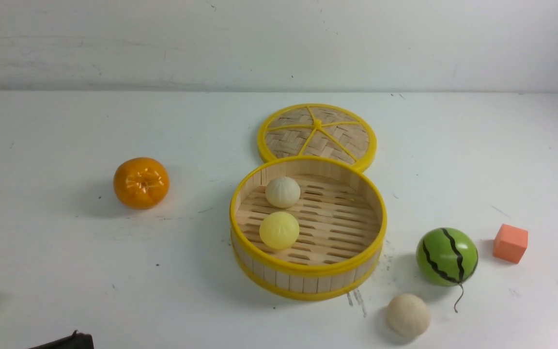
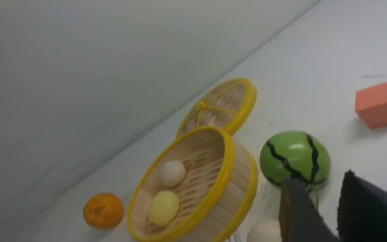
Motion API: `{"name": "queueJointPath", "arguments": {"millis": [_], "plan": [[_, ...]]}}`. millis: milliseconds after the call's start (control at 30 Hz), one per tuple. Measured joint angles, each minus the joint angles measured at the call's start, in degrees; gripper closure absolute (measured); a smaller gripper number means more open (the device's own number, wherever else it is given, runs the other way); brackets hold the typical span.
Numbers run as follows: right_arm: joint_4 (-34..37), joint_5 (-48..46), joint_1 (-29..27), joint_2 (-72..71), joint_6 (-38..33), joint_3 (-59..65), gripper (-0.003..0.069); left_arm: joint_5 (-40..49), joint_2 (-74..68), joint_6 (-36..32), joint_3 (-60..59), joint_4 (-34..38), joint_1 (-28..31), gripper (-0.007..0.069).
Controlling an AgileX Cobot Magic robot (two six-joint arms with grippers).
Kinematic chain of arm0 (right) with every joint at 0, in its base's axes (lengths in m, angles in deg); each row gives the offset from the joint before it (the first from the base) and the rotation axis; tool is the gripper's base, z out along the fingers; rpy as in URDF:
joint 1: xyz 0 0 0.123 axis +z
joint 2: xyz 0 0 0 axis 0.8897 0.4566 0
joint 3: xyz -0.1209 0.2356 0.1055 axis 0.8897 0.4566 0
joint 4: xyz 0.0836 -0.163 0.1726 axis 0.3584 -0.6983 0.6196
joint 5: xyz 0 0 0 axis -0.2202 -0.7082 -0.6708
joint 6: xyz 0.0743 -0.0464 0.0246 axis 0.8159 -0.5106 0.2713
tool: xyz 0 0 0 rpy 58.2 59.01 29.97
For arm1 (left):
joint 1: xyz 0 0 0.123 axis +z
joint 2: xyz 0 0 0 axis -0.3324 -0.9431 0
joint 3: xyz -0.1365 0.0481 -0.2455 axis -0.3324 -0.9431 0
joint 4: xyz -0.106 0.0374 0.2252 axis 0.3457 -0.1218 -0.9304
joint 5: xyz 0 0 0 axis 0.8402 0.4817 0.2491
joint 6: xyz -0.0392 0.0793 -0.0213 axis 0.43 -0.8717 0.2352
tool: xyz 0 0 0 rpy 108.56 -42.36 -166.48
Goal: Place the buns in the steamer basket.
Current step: Use the right arm to grab a steamed stuffed bun
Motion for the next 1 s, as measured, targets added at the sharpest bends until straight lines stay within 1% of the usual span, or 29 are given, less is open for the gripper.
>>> {"name": "queueJointPath", "arguments": {"millis": [33, 100, 133, 167, 233, 267, 333, 400, 467, 500, 567, 600, 633, 667, 733, 767, 867, 900, 933, 1000], "plan": [[-0.6, -8.0, 1.3, 6.1, -4.0, -6.7, 0.0512, 0.0, 0.0, 0.0, 0.0, 0.0, 0.0, 0.0636], [-2.3, -18.5, 2.5, 15.0, -9.2, -14.3, 0.0535, 0.0, 0.0, 0.0, 0.0, 0.0, 0.0, 0.0634], [-2.3, -19.6, 2.6, 16.1, -9.7, -15.1, 0.0537, 0.0, 0.0, 0.0, 0.0, 0.0, 0.0, 0.0634], [-3.7, -26.5, 2.8, 23.3, -12.4, -20.3, 0.0552, 0.0, 0.0, 0.0, 0.0, 0.0, 0.0, 0.0634], [-6.7, -33.9, 3.0, 34.1, -14.5, -26.4, 0.0571, 0.0, 0.0, 0.0, 0.0, 0.0, 0.0, 0.0633], [-8.1, -35.7, 3.1, 38.6, -14.9, -28.8, 0.0582, 0.0, 0.0, 0.0, 0.0, 0.0, 0.0, 0.0633], [-9.3, -36.8, 3.1, 43.6, -15.2, -31.2, 0.0594, 0.0, 0.0, 0.0, 0.0, 0.0, 0.0, 0.0631], [-10.8, -37.3, 4.1, 51.7, -15.4, -35.3, 0.0619, 0.0, 0.0, 0.0, 0.0, 0.0, 0.0, 0.063], [-11.3, -37.0, 6.8, 57.4, -15.4, -37.8, 0.063, 0.0, 0.0, 0.0, 0.0, 0.0, 0.0, 0.063], [-11.6, -35.6, 9.8, 60.8, -15.3, -39.4, 0.0634, 0.0, 0.0, 0.0, 0.0, 0.0, 0.0, 0.063], [-12.9, -33.2, 13.7, 64.6, -14.4, -41.3, 0.0634, 0.0, 0.0, 0.0, 0.0, 0.0, 0.0, 0.063], [-13.1, -32.9, 14.5, 65.0, -14.2, -41.7, 0.0632, 0.0, 0.0, 0.0, 0.0, 0.0, 0.0, 0.063], [-14.9, -30.5, 17.3, 68.0, -12.1, -43.1, 0.0617, 0.0, 0.0, 0.0, 0.0, 0.0, 0.0, 0.063], [-16.1, -29.2, 18.5, 69.7, -10.4, -43.8, 0.0601, 0.0, 0.0, 0.0, 0.0, 0.0, 0.0, 0.063], [-18.1, -26.7, 20.0, 73.0, -7.7, -44.8, 0.0561, 0.0, 0.0, 0.0, 0.0, 0.0, 0.0, 0.063], [-18.2, -26.5, 20.1, 73.3, -7.3, -44.9, 0.0555, 0.0, 0.0, 0.0, 0.0, 0.0, 0.0, 0.063], [-19.1, -24.1, 20.8, 79.0, -5.1, -46.1, 0.0439, 0.0, 0.0, 0.0, 0.0, 0.0, 0.0, 0.0628], [-19.2, -23.9, 20.8, 79.7, -5.0, -46.2, 0.0432, 0.0, 0.0, 0.0, 0.0, 0.0, 0.0, 0.0628], [-19.5, -23.1, 20.8, 81.8, -4.7, -46.7, 0.0384, 0.0, 0.0, 0.0, 0.0, 0.0, 0.0, 0.0627], [-19.8, -21.9, 20.8, 84.3, -4.5, -47.6, 0.0328, 0.0, 0.0, 0.0, 0.0, 0.0, 0.0, 0.0627]]}}
